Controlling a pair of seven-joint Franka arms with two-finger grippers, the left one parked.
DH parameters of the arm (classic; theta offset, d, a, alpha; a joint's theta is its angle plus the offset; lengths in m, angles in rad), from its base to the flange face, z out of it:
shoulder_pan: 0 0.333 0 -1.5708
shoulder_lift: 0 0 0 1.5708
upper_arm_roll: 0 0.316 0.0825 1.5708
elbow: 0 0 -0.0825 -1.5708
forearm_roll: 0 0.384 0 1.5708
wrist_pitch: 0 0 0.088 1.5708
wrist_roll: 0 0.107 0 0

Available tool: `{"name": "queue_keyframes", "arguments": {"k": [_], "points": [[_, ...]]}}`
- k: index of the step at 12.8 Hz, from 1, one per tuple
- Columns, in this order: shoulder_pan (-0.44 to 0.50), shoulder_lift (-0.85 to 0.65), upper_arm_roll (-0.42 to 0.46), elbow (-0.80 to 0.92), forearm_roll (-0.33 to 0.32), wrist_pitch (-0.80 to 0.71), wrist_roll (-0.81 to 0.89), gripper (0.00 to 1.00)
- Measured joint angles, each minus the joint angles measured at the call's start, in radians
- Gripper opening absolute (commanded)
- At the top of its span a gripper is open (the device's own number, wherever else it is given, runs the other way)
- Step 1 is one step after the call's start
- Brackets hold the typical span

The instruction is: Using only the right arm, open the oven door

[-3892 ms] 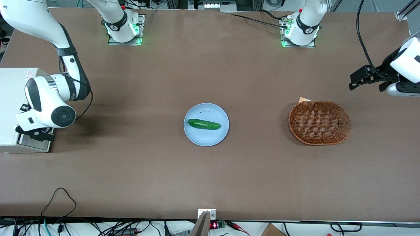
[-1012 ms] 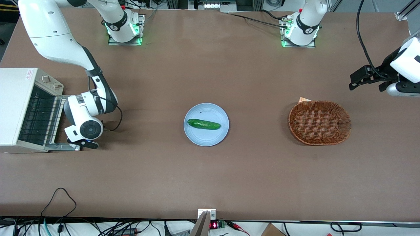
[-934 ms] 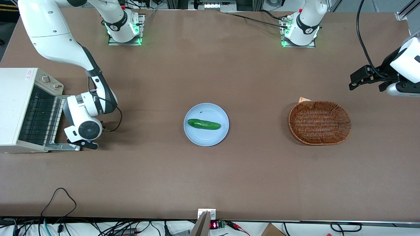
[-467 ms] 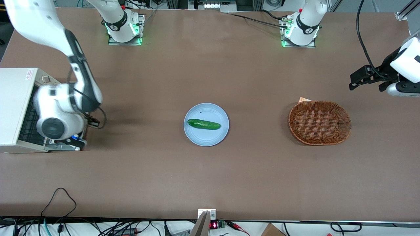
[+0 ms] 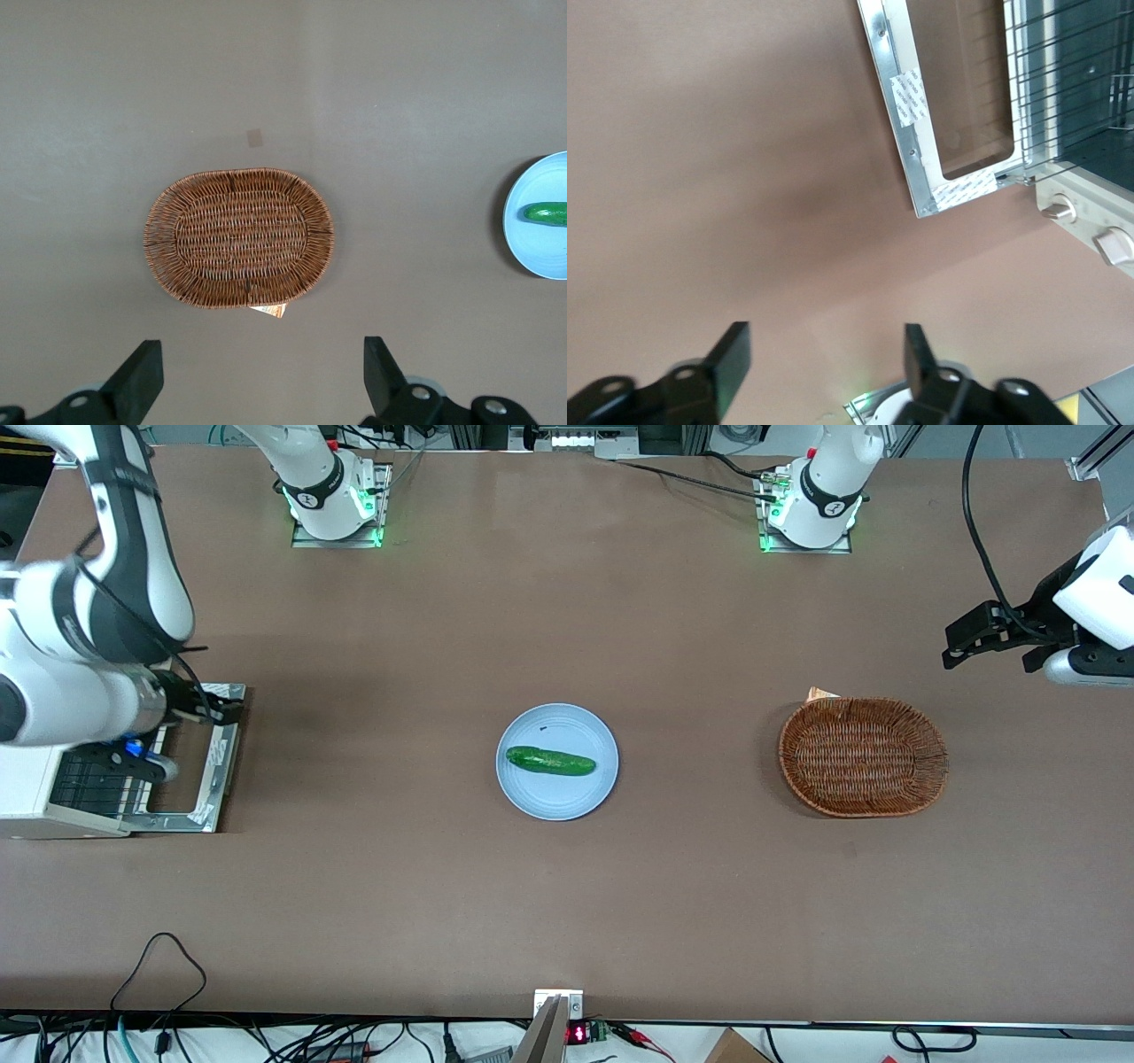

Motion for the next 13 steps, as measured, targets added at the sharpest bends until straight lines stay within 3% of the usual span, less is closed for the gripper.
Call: {"name": "queue_keyframes", "arguments": {"k": [7,11,13], "points": [[0.002,-0.196,0.000,0.003,0.085,-0.060,-0.161,1.00],[0.022,-0.274,0.003,-0.110,0.091,0.230,-0.178,1.00],[0.022,-0.314,0.002,-0.180,0.091,0.284,-0.267,1.00]]}}
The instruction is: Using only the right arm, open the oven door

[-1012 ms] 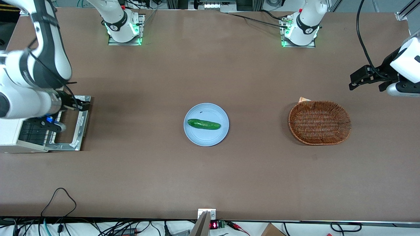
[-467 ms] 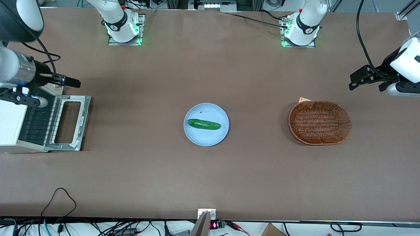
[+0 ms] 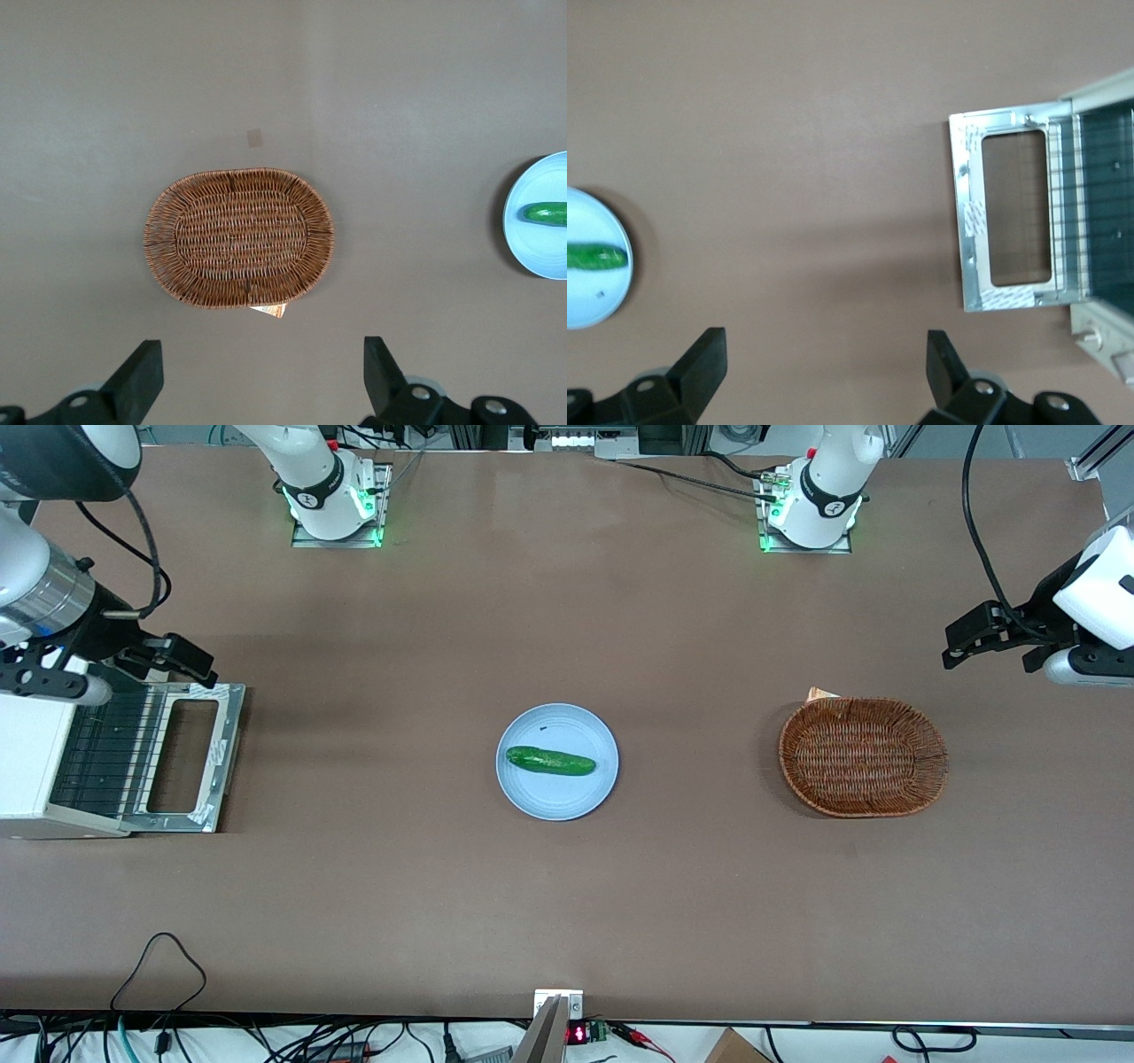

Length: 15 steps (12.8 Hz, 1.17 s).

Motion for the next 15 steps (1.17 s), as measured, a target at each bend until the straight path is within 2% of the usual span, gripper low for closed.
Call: {"name": "queue_keyframes", "arguments": {"k": [3,15], "points": [[-0.012,-0.035,-0.005,-0.026,0.000,-0.063,-0.094,1.00],[-0.019,-0.033,-0.008,-0.019,0.000,-0.098,-0.103,1.00]]}}
